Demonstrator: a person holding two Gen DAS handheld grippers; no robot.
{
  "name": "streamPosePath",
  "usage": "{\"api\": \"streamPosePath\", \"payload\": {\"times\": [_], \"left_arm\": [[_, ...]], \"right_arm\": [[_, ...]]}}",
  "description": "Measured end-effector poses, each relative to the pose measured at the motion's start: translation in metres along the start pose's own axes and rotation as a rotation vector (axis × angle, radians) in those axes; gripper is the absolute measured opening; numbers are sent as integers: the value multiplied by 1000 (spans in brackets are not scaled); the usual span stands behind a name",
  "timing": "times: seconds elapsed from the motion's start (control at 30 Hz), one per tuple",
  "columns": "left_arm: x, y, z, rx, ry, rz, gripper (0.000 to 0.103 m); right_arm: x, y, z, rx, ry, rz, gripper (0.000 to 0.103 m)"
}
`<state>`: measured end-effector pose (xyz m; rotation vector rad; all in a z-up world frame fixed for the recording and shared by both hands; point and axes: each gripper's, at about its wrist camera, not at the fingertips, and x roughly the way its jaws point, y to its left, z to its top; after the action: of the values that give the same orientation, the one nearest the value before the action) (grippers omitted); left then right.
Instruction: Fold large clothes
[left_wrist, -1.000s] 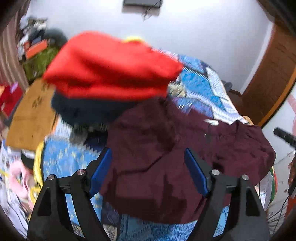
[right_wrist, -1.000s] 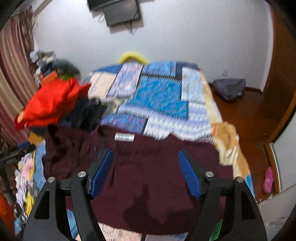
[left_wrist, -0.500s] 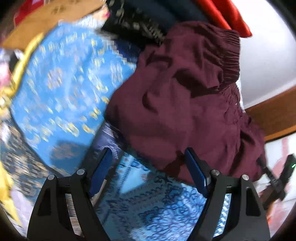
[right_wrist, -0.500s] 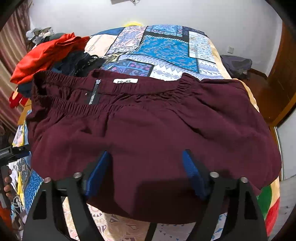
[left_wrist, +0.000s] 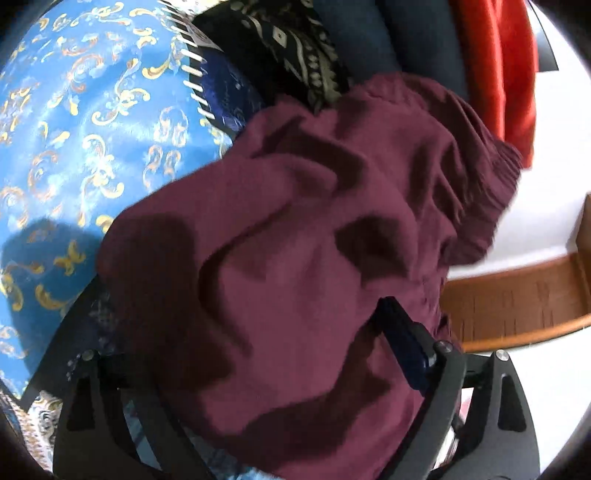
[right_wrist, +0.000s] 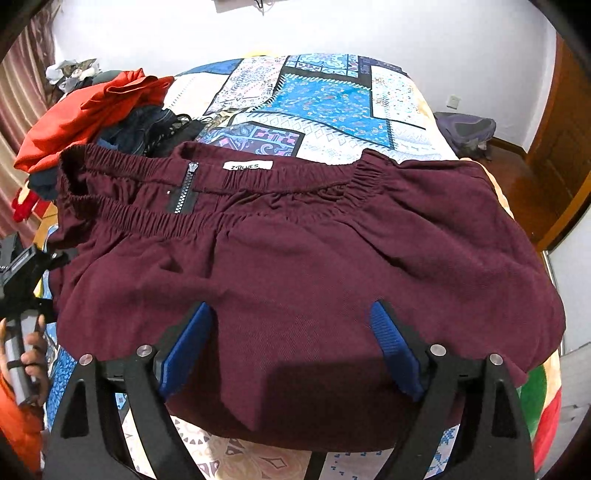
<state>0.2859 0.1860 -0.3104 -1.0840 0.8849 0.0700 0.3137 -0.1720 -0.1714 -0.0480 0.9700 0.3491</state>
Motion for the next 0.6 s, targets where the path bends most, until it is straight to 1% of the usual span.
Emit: {"api": "streamPosePath", "payload": {"times": [0.03, 0.07, 0.1, 0.13, 0.17, 0.2, 0.23, 0.27, 0.3, 0.33, 0.37, 0.43, 0.6], "left_arm": [[2, -1, 1, -15, -17, 4, 91], [2, 0, -2, -31, -35, 14, 86], [0, -1, -5, -41, -61, 53, 78], [-1, -4, -6, -41, -76, 84, 66], [-4, -7, -7, -38, -91, 103, 58], [-10, -8, -11, -40, -121, 113, 53], [-16, -9, -12, -36, -136, 116, 46], [-22, -13, -15, -19, -153, 120, 39], [-29, -19, -19, 5, -167, 122, 36], [-34, -24, -21, 25, -176, 120, 30], [-43, -31, -25, 51, -187, 112, 25], [-61, -43, -32, 92, -200, 90, 22], [-115, -63, -55, 158, -235, 24, 19]], "right_arm": [[0, 0, 0, 3, 0, 1, 87], [-1, 0, 0, 7, 1, 5, 87], [-1, 0, 0, 10, 2, 9, 87], [-2, -1, 0, 14, 4, 14, 87], [-3, -1, 0, 17, 6, 19, 87], [-5, -1, 0, 20, 9, 25, 87], [-6, -1, -1, 23, 12, 30, 87], [-8, -1, -1, 27, 13, 35, 87], [-11, -1, -2, 30, 13, 38, 87], [-13, -1, -2, 33, 13, 43, 87], [-16, -1, -3, 36, 12, 48, 87], [-24, -1, -1, 45, 4, 59, 87], [-45, 8, 7, 48, -32, 90, 87]]}}
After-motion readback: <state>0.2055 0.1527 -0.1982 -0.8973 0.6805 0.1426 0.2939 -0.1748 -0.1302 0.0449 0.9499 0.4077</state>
